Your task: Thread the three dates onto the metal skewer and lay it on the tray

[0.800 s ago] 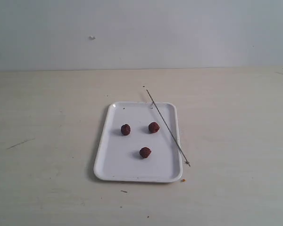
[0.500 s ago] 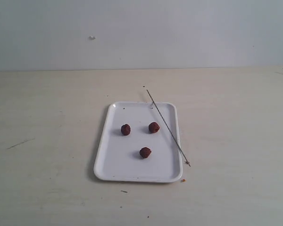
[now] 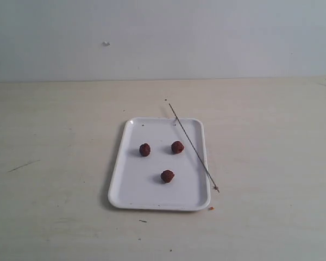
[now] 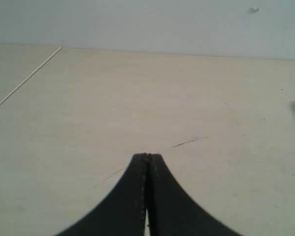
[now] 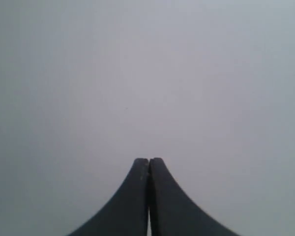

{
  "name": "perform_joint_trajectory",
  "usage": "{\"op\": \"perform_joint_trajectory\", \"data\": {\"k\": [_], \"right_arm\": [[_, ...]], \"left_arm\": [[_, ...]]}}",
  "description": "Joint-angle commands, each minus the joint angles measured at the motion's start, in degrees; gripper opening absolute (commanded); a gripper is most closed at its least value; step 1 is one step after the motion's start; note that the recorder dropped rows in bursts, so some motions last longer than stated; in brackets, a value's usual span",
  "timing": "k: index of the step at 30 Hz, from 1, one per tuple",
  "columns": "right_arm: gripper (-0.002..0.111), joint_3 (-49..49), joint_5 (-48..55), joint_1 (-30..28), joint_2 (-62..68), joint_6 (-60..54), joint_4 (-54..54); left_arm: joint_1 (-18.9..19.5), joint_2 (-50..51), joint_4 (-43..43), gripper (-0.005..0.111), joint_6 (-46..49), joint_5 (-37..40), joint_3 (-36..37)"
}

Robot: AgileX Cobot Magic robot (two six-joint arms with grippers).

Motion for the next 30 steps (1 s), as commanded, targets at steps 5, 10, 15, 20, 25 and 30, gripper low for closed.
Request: {"op": "perform_joint_trajectory", "data": {"k": [5,10,15,20,25,30], "right_arm": [[0.000,-3.6,-8.7,-0.3,3.4,-5.8,21.2],[0.000,-19.2,5.4,-0.3,21.8,-22.2,18.0],[0.000,-40.7,36.7,-0.3,48.0,-24.8,6.5],[0.000,-60.3,67.8,-0.3,73.5,-40.7,8.2],[0.000,-67.0,78.8,5.9,87.2,-47.1,11.6],[0.000,-70.0,78.5,16.6,96.3,-46.6,11.1]], "left_arm": [[0.1,-0.4,-0.5,0.000,-0.4,-0.2,0.1],[0.1,-0.4,-0.5,0.000,-0.4,-0.2,0.1],[0.1,-0.4,-0.5,0.000,-0.4,-0.2,0.1],[0.1,-0.4,-0.5,0.000,-0.4,-0.2,0.1],[0.1,-0.4,-0.5,0.000,-0.4,-0.2,0.1],[0.1,-0.4,-0.5,0.000,-0.4,-0.2,0.1]]}}
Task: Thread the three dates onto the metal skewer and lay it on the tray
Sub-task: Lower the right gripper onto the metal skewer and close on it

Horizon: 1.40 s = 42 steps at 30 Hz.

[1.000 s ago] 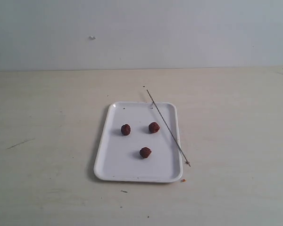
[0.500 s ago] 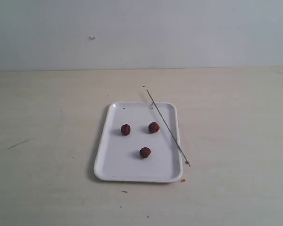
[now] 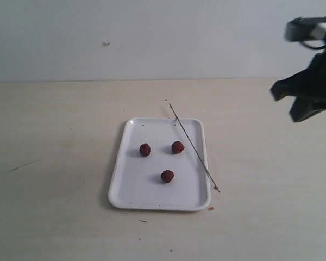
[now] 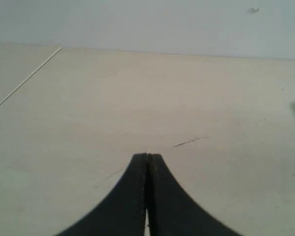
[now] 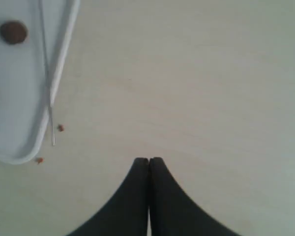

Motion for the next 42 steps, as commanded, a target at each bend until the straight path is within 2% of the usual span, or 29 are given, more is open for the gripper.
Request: {"op": "perform_joint_trajectory", "data": {"k": [1,7,13,17,20,42], "right_arm": [[0.000,-4.0,0.7,8.7,7.4,-0.1,0.2],[0.001,-12.8,2.0,16.3,16.1,1.7,-0.6],[0.017,-20.4,4.9,19.6,24.1,1.7,-1.0],[0.028,-24.0,6.0,20.5,27.8,5.8,-6.6],[0.031,-25.3,5.4,20.5,29.5,7.8,-10.3],[0.032,-25.5,-1.9,20.5,38.5,9.0,-11.2]], "left_arm": [[0.1,-0.4,-0.5,0.000,-0.4,-0.2,0.1],[0.1,-0.4,-0.5,0.000,-0.4,-0.2,0.1],[0.1,-0.4,-0.5,0.000,-0.4,-0.2,0.1],[0.1,-0.4,-0.5,0.000,-0.4,-0.2,0.1],[0.1,-0.4,-0.5,0.000,-0.4,-0.2,0.1],[0.1,-0.4,-0.5,0.000,-0.4,-0.2,0.1]]}}
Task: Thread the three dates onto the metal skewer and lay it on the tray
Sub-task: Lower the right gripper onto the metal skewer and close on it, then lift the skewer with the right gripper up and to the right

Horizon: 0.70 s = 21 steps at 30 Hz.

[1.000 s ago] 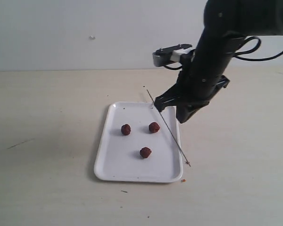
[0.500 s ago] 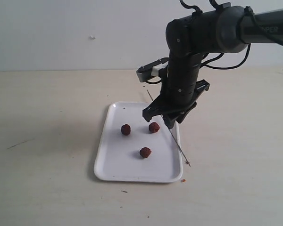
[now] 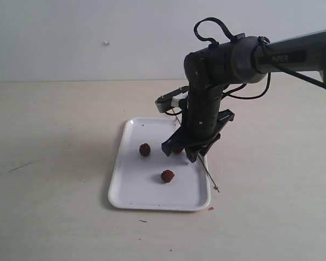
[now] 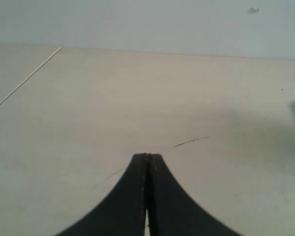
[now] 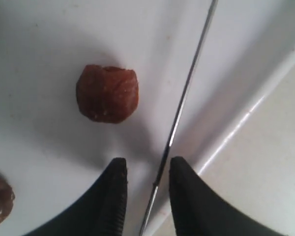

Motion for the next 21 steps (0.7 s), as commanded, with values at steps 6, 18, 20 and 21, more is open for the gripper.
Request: {"op": "perform_joint_trajectory", "data": {"k": [6,18,20,21], "right_arm": [[0.032,-0.4,-1.6,0.0,1.6,2.3,-0.4],[0.000,-0.4,-0.7,0.0,1.6,12.4,-2.5],[0.000,-0.4,-0.6,0.0,1.6,14.6,-4.3],[0.000,-0.4,-0.5,0.0,1.6,15.5,-5.2]], "left_arm": [[0.1,-0.4,-0.5,0.000,-0.4,-0.2,0.1],[0.1,-0.4,-0.5,0.000,-0.4,-0.2,0.1],[0.1,-0.4,-0.5,0.000,-0.4,-0.2,0.1],[0.1,-0.4,-0.5,0.000,-0.4,-0.2,0.1]]}}
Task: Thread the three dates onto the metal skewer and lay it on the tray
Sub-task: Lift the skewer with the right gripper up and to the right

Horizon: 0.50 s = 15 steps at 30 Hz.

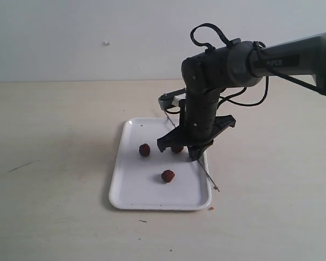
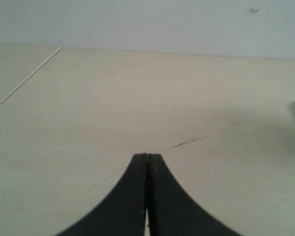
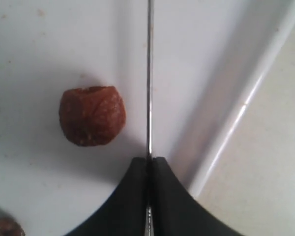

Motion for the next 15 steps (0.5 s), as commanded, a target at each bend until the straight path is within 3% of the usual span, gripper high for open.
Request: {"op": "perform_joint_trajectory", "data": {"k": [1,9,15], "right_arm": [[0.000,-0.1,1.0,-0.2,0.1,4.7,-5.3],[0.000,-0.1,4.5,-0.2,-6.7,11.4,-17.5],[0.000,-0.1,10.0,-0.2,-15.7,-0.2,-17.8]], "left_arm": [[0.1,-0.4,-0.5,0.000,-0.4,-0.2,0.1],[0.1,-0.4,-0.5,0.000,-0.4,-0.2,0.1],[0.1,-0.4,-0.5,0.000,-0.4,-0.2,0.1]]}}
